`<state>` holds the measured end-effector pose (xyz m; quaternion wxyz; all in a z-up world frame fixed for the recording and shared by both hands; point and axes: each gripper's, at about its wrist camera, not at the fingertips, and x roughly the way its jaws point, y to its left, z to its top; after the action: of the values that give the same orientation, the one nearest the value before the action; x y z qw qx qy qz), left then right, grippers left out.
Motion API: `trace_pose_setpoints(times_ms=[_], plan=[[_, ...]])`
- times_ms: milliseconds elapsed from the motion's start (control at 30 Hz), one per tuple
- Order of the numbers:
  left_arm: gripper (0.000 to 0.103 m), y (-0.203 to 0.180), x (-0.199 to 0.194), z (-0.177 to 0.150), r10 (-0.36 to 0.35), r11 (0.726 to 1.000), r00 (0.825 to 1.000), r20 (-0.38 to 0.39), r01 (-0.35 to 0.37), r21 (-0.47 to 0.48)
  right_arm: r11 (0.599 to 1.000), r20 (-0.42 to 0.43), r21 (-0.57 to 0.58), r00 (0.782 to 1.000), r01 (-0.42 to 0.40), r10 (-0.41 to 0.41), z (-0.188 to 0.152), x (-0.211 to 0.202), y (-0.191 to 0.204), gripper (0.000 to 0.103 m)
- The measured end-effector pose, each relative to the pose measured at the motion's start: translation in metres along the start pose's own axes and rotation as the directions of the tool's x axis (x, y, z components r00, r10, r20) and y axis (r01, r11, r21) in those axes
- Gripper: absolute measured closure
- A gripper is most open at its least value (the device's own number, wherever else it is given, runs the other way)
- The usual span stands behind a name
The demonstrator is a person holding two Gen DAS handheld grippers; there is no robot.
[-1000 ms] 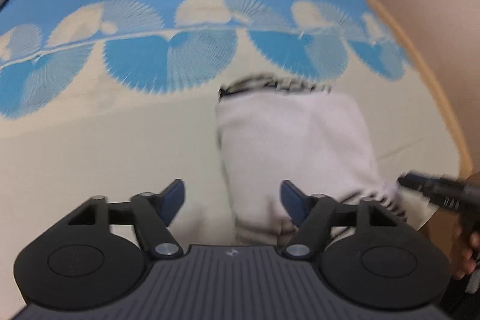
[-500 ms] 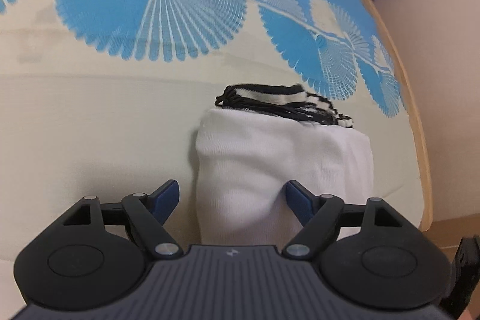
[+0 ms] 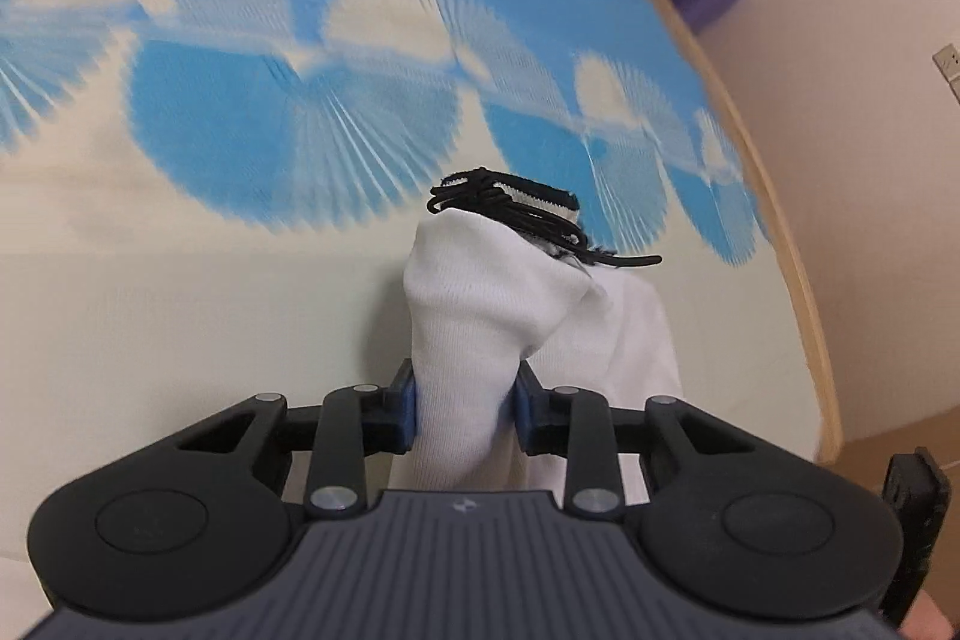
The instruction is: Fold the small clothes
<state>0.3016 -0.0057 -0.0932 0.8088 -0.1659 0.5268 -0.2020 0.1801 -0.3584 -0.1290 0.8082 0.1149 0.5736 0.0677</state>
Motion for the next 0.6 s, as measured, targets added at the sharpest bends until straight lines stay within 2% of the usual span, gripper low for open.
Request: trace_pose_setpoints(times_ms=[200,267,300,367,400,433,500,600], plan=[[0.068,0.048,-0.063,0.015,0.102,0.994,0.987,0.123,-0.106,0.032,0.991,0.070,-0.031,0.989,-0.130,0.132,0.022,0.006,0.063,0.095],[0.061,0.066,-0.074,0.018,0.132,0.991,0.980,0.146,-0.135,0.009,0.987,0.079,-0.047,0.985,-0.151,0.154,0.025,0.009,0.080,0.095],[0.052,0.075,-0.079,0.018,0.172,0.985,0.971,0.164,-0.173,-0.009,0.986,0.080,-0.053,0.984,-0.157,0.161,0.026,0.012,0.088,0.095],[0.043,0.086,-0.094,0.016,0.318,0.947,0.919,0.234,-0.319,-0.033,0.986,0.075,-0.064,0.985,-0.153,0.157,0.030,0.019,0.100,0.095],[0.040,0.087,-0.101,0.013,0.341,0.938,0.906,0.249,-0.344,-0.035,0.986,0.069,-0.071,0.985,-0.153,0.158,0.032,0.022,0.104,0.095],[0.040,0.089,-0.105,0.010,0.321,0.945,0.915,0.245,-0.325,-0.021,0.985,0.066,-0.080,0.985,-0.154,0.159,0.032,0.025,0.109,0.094],[0.042,0.090,-0.108,0.002,0.253,0.964,0.951,0.175,-0.264,0.041,0.988,0.074,-0.111,0.991,-0.107,0.115,0.030,0.030,0.116,0.094],[0.057,0.079,-0.103,-0.020,0.199,0.956,0.976,0.085,-0.213,0.204,0.994,0.062,-0.061,0.993,-0.094,0.098,0.032,0.035,0.114,0.094]])
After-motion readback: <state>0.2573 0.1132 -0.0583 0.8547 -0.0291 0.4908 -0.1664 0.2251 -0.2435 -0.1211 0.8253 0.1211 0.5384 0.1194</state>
